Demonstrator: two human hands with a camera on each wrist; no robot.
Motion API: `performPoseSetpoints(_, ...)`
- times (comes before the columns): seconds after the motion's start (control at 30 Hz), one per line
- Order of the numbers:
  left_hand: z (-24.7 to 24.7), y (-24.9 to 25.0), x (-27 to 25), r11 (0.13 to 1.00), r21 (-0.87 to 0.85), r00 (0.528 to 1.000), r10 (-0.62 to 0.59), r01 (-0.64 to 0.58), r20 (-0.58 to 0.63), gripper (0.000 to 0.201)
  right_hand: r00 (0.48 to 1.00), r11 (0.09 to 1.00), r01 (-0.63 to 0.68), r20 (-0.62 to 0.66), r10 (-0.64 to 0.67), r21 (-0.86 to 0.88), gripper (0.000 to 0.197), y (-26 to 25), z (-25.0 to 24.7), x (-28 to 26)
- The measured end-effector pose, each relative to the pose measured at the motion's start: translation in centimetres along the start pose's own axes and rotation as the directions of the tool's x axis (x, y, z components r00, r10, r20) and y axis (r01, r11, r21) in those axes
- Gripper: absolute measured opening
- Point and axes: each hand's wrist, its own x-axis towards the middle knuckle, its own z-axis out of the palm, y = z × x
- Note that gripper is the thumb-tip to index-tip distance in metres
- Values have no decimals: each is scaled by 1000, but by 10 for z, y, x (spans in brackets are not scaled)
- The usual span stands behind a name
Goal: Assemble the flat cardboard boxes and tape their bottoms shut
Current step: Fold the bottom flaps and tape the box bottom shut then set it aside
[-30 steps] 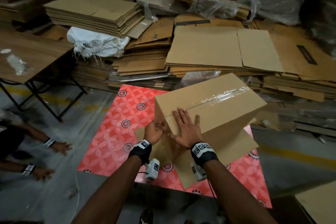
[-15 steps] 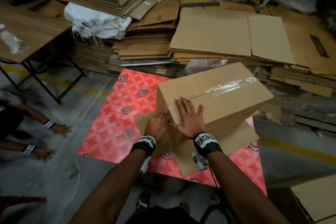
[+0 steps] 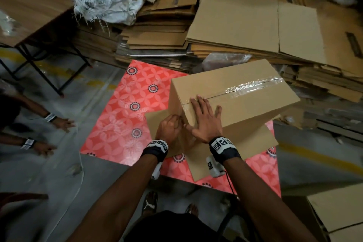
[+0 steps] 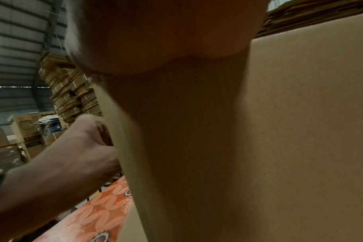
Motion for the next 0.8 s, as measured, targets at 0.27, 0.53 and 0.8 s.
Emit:
performPoseSetpoints(0.27, 7, -3, -3, 999, -48, 999, 21, -23, -33, 32, 1000, 1000, -11, 8, 11, 2, 104, -1, -1, 0)
performPoseSetpoints(0.53, 11, -4, -1, 1000, -10, 1000, 10, -10, -21, 34, 1000, 1000, -11, -2, 11, 15, 103, -2, 0, 1)
performPoseSetpoints(0.8, 17, -4, -12, 995, -65, 997, -81, 80, -16, 25, 1000, 1000, -15, 5, 15, 17, 103, -2, 0, 1)
